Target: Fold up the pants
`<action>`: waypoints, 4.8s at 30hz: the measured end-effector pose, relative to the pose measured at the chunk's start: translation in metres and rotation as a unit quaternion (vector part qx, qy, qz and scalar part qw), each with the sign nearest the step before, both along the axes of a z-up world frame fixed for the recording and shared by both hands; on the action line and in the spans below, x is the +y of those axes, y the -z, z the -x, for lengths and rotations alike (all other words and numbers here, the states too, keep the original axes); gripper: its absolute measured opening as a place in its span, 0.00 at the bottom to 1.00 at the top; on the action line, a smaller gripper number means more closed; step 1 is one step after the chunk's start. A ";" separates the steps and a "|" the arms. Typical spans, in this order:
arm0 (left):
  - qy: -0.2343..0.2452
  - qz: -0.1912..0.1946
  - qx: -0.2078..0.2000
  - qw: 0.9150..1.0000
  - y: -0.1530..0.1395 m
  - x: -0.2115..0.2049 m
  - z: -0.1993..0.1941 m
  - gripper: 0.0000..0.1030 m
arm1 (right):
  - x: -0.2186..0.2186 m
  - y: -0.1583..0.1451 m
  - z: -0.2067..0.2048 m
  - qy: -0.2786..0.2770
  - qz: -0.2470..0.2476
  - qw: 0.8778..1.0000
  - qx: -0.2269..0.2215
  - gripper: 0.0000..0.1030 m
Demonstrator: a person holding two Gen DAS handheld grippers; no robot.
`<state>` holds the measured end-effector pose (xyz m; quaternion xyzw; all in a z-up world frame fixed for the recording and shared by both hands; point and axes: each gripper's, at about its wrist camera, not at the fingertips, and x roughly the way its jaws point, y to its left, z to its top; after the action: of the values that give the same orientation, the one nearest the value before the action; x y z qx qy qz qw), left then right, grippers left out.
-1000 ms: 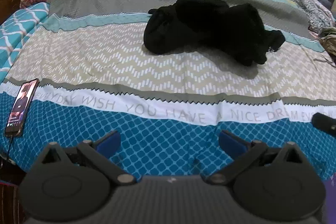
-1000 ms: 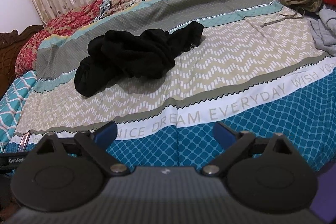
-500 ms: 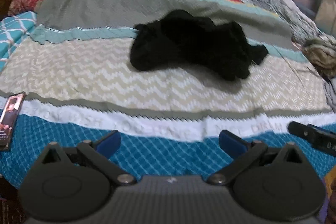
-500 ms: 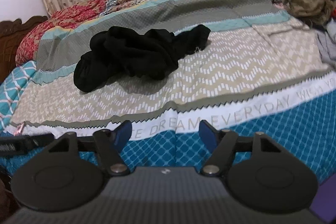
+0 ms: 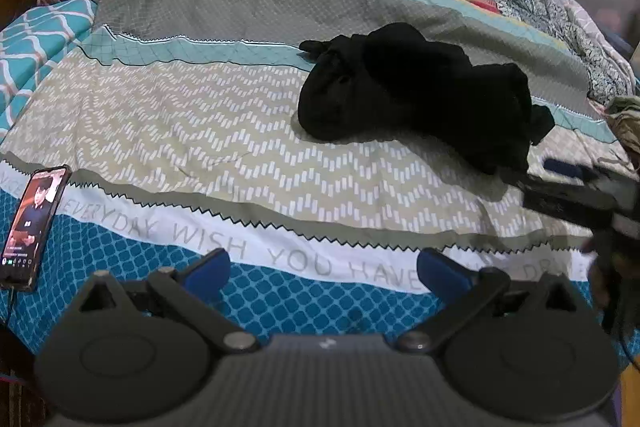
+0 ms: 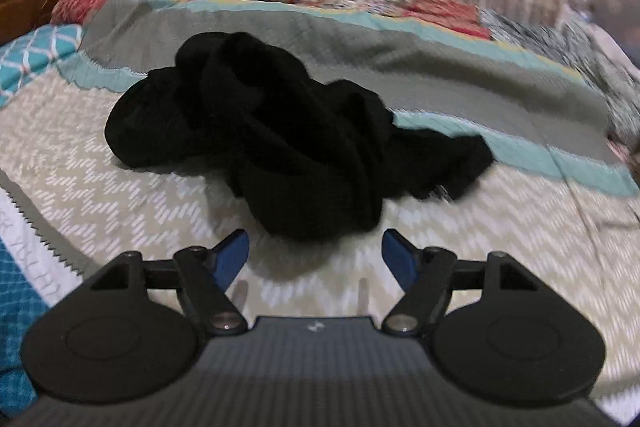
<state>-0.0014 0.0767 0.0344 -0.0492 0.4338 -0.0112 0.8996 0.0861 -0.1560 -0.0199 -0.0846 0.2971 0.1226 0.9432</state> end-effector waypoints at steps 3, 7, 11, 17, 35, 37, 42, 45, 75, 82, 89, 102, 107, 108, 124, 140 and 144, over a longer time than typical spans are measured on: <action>0.002 -0.001 0.009 1.000 0.004 0.001 -0.005 1.00 | 0.018 0.005 -0.017 -0.020 0.032 0.999 -0.004 0.59; -0.006 0.022 0.015 1.000 0.006 0.011 -0.012 1.00 | 0.009 -0.009 -0.041 -0.012 -0.057 0.996 0.073 0.18; -0.027 0.051 -0.004 0.998 0.001 0.033 -0.014 1.00 | -0.027 -0.053 -0.030 -0.060 -0.363 0.913 0.177 0.14; -0.076 0.085 -0.025 0.993 -0.006 0.067 -0.013 1.00 | -0.027 -0.097 0.022 -0.185 -0.545 0.801 0.161 0.18; -0.090 0.271 0.095 0.954 0.056 0.091 -0.020 1.00 | -0.103 0.005 0.097 0.086 -0.426 0.867 0.243 0.57; -0.075 0.275 0.107 0.952 0.065 0.076 -0.027 0.99 | -0.114 -0.001 0.086 0.111 -0.418 0.876 0.214 0.57; -0.050 0.240 0.141 0.959 0.074 0.049 -0.037 0.14 | -0.145 -0.013 0.030 0.167 -0.373 0.902 0.137 0.57; -0.084 0.269 0.119 0.952 0.061 0.080 -0.030 0.12 | -0.156 -0.003 -0.013 0.207 -0.364 0.899 0.125 0.59; -0.138 0.242 0.061 0.958 0.014 0.157 0.002 0.12 | -0.365 -0.099 0.143 0.464 -0.295 0.827 -0.116 0.07; -0.126 0.195 0.084 0.969 0.022 0.149 0.008 0.13 | -0.360 -0.048 0.148 0.488 -0.357 0.793 -0.070 0.08; -0.119 0.169 0.019 0.978 -0.043 0.163 -0.031 0.12 | -0.347 -0.120 0.112 0.428 -0.386 0.809 -0.117 0.07; -0.144 0.132 0.077 0.978 0.004 0.196 -0.003 0.13 | -0.337 -0.038 0.171 0.443 -0.387 0.808 -0.026 0.08; -0.168 0.100 0.121 0.973 0.057 0.190 0.010 0.33 | -0.341 0.021 0.197 0.485 -0.363 0.794 0.047 0.17; -0.165 0.101 0.112 0.975 0.051 0.189 0.013 0.36 | -0.343 0.017 0.201 0.492 -0.367 0.788 0.043 0.28; -0.135 0.084 -0.058 0.986 -0.033 0.201 -0.040 0.72 | -0.298 -0.050 0.163 0.471 -0.326 0.819 -0.033 0.58; 0.003 0.057 0.010 0.998 0.065 0.094 -0.193 0.19 | -0.015 -0.092 -0.197 0.011 -0.179 0.979 0.096 0.58; -0.077 0.135 -0.067 0.985 0.035 0.144 -0.130 0.19 | 0.063 -0.073 -0.273 -0.059 -0.108 0.986 0.115 0.57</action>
<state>0.1282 0.2212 -0.0009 -0.2031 0.3619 -0.0037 0.9098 0.3589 -0.0928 0.0528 0.0153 0.3833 0.2182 0.8973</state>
